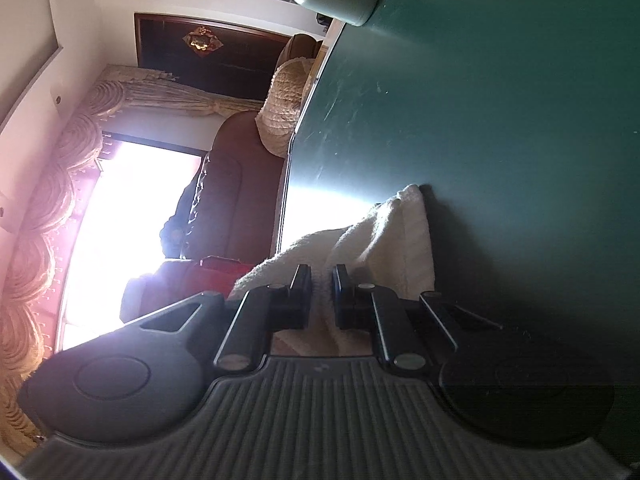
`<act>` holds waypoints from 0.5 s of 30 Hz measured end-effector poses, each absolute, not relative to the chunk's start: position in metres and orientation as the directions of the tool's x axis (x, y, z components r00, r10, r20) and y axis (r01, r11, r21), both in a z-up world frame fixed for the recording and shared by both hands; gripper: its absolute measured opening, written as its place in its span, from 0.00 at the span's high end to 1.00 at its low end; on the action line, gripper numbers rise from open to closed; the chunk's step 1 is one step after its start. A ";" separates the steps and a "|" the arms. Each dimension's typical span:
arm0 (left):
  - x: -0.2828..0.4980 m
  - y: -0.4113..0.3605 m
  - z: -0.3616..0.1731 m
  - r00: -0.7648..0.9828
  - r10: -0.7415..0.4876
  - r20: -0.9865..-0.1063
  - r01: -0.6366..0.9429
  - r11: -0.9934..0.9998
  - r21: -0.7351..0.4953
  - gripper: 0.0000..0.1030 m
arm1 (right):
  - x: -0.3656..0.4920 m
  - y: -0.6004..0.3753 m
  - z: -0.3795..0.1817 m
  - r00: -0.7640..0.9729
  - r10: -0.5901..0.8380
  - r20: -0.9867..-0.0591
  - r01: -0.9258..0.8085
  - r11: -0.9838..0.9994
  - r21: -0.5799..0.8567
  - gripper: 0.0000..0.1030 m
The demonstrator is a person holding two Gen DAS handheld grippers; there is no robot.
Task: Clean container
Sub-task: 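Hold the red tumbler in the left gripper while the right gripper wipes the towel over it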
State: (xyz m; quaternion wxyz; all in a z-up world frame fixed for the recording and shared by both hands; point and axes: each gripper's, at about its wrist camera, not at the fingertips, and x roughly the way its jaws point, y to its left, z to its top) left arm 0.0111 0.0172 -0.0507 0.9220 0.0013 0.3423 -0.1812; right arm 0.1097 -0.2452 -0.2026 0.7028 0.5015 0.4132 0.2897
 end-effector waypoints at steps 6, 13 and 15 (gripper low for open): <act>0.008 0.027 -0.053 0.779 -0.250 -0.575 0.144 0.964 -0.223 0.00 | 0.110 -0.238 -0.200 0.497 0.814 -0.301 0.006 0.344 0.939 0.87; 0.017 0.030 -0.053 0.806 -0.260 -0.532 0.193 0.965 -0.179 0.08 | 0.114 -0.232 -0.194 0.498 0.816 -0.295 -0.004 0.343 0.939 0.87; 0.022 0.034 -0.053 0.802 -0.278 -0.529 0.203 0.959 -0.197 0.08 | 0.115 -0.232 -0.196 0.498 0.818 -0.287 -0.002 0.332 0.943 0.87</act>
